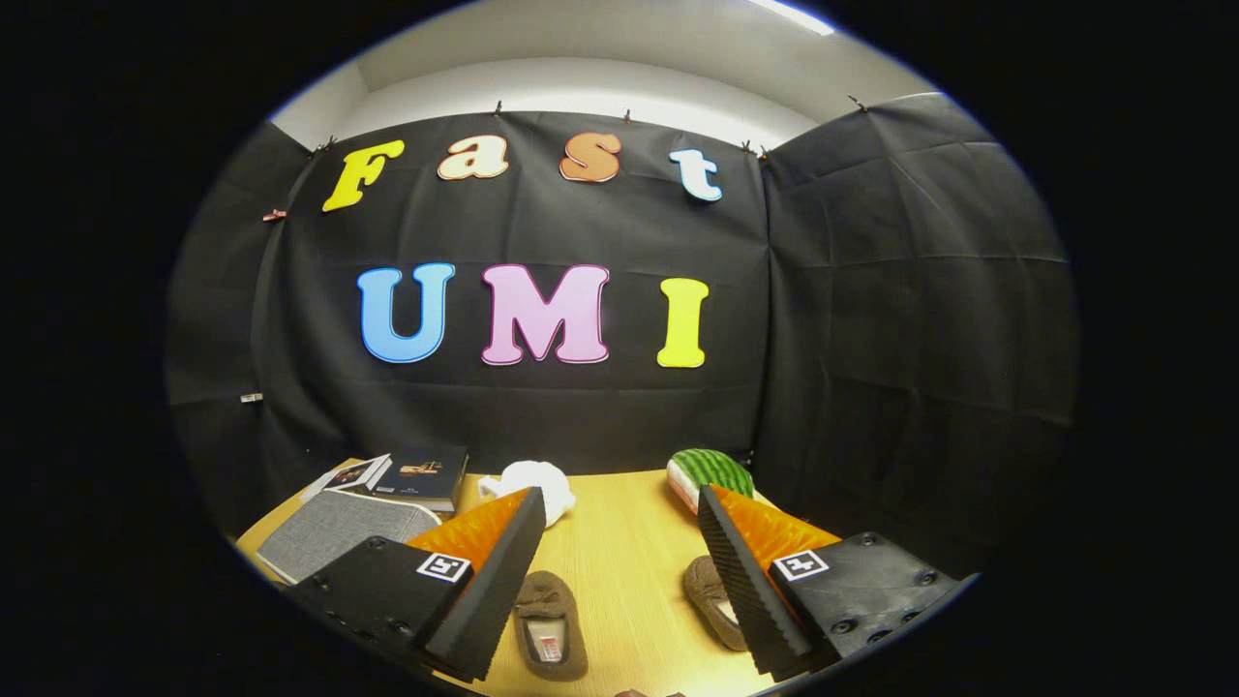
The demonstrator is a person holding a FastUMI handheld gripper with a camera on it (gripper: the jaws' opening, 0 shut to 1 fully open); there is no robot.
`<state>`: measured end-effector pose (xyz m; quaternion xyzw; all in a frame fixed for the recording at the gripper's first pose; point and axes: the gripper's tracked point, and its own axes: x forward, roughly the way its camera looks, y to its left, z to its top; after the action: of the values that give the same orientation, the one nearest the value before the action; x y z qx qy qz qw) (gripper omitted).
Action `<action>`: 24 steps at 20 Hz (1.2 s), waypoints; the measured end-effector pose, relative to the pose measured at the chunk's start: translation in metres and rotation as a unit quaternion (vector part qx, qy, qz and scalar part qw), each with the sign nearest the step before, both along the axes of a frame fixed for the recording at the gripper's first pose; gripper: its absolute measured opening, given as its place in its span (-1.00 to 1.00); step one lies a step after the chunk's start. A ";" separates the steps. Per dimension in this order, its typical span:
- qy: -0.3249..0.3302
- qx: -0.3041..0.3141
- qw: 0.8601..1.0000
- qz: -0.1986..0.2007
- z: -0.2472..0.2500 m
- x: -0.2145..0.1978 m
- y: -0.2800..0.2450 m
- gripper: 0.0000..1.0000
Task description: Open the storage box then place both shoes into the box .Put the left shoe in first, then the right shoe, with the right side of both shoes facing outward in a uniform manner.
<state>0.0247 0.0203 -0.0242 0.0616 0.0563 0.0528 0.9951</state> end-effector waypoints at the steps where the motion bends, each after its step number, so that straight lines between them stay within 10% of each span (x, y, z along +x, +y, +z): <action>1: 0.004 0.002 1.000 0.007 -0.001 0.003 0.004 0.94; 11: 0.149 0.098 0.971 0.158 -0.039 0.019 0.082 0.97; 24: 0.383 0.243 0.823 0.342 -0.119 -0.028 0.184 0.97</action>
<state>-0.0034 0.2045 -0.1432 0.2938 0.4360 0.3744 0.7639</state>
